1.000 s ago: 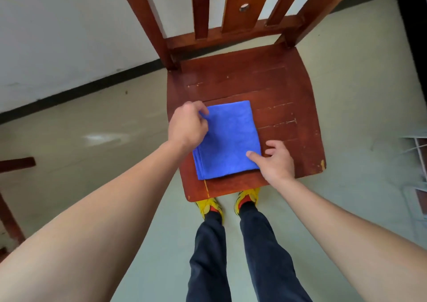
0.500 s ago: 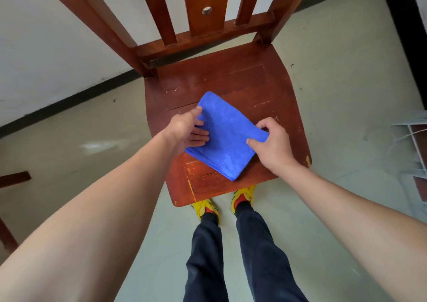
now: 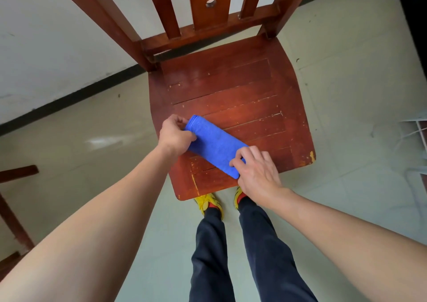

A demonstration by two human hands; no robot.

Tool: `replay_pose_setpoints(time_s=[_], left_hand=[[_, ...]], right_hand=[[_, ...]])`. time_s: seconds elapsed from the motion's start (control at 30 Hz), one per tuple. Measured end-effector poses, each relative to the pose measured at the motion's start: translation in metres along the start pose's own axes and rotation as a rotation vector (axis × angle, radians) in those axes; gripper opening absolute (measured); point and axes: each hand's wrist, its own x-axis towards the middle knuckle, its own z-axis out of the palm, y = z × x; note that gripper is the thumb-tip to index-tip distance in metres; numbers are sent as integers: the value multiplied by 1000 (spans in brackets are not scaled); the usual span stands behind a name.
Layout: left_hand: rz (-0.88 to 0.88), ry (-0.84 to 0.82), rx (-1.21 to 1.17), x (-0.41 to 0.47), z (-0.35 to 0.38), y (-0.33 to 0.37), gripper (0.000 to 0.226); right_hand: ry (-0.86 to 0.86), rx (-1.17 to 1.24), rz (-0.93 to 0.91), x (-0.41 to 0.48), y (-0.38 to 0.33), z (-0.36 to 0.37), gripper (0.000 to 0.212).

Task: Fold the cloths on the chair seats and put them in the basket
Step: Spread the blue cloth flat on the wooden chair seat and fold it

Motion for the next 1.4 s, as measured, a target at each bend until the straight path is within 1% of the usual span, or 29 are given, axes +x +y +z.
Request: replay_pose_setpoints(time_s=[0.07, 0.1, 0.17, 0.2, 0.23, 0.27, 0.3, 0.37, 0.43, 0.5, 0.53, 0.6, 0.67, 0.7, 0.73, 0.77, 0.8, 0.83, 0.87, 0.93, 0.97, 1.03, 1.1, 1.17, 1.23, 1.3, 1.4], left_hand=[[159, 61, 243, -3, 3, -3, 35], [259, 91, 406, -5, 3, -4, 41], [517, 158, 784, -10, -2, -6, 46], [660, 176, 955, -11, -4, -5, 43], [771, 157, 1089, -13, -6, -3, 37], [831, 98, 1176, -14, -5, 0, 31], [842, 25, 1219, -14, -3, 2, 26], [758, -87, 1207, -13, 1, 4, 23], [686, -125, 1120, -11, 1, 1, 18], [633, -149, 1007, -8, -4, -3, 10], [604, -167, 984, -6, -6, -2, 13], [563, -203, 1045, -4, -7, 4, 25], [594, -149, 1176, -5, -6, 11, 43], [626, -100, 1228, -4, -4, 13, 59], [652, -80, 1268, -3, -3, 16, 76], [673, -99, 1319, -2, -2, 17, 89], [693, -144, 1380, -1, -1, 16, 96], [716, -191, 1434, -1, 1, 16, 96], [735, -219, 1474, -2, 3, 15, 91], [756, -195, 1503, -6, 5, 11, 77], [748, -185, 1502, -10, 4, 10, 70], [689, -199, 1444, -19, -1, 10, 60], [630, -230, 1347, -33, -11, 16, 54], [617, -250, 1252, -48, -21, 27, 49], [661, -271, 1201, -68, -26, 38, 39], [772, -271, 1218, -99, -27, 54, 33], [973, -281, 1272, -150, -22, 77, 29]], right_hand=[[-50, 65, 60, 5, -1, -1, 26], [-70, 94, 76, 8, -1, -2, 25], [-95, 139, 91, 12, -1, -6, 25], [-91, 152, 88, 12, -1, -8, 24], [-81, 155, 81, 11, -1, -10, 20], [-85, 163, 81, 9, -1, -10, 15], [-109, 194, 102, 8, -2, -10, 11], [-186, 324, 206, 6, -3, -7, 7], [-246, 459, 331, 8, 0, -2, 3], [-261, 546, 378, 11, 4, 0, 5], [-267, 561, 378, 12, 6, 0, 8], [-288, 543, 395, 12, 8, 1, 13], [-255, 450, 451, 10, 7, 3, 25], [-205, 412, 486, 9, 8, 2, 36], [-153, 391, 519, 9, 10, 1, 51], [-119, 385, 540, 10, 12, 0, 69], [-109, 385, 543, 12, 14, 0, 84], [-128, 387, 533, 14, 15, 0, 90], [-163, 396, 518, 15, 16, 0, 88], [-238, 425, 506, 18, 15, 1, 67], [-263, 456, 531, 20, 16, 0, 55], [-255, 576, 607, 18, 18, -7, 39], [-193, 720, 641, 8, 19, -19, 31], [-128, 809, 636, -6, 18, -36, 28], [-66, 783, 621, -27, 16, -56, 28], [6, 657, 600, -55, 9, -81, 32], [100, 469, 587, -101, -2, -115, 50]])
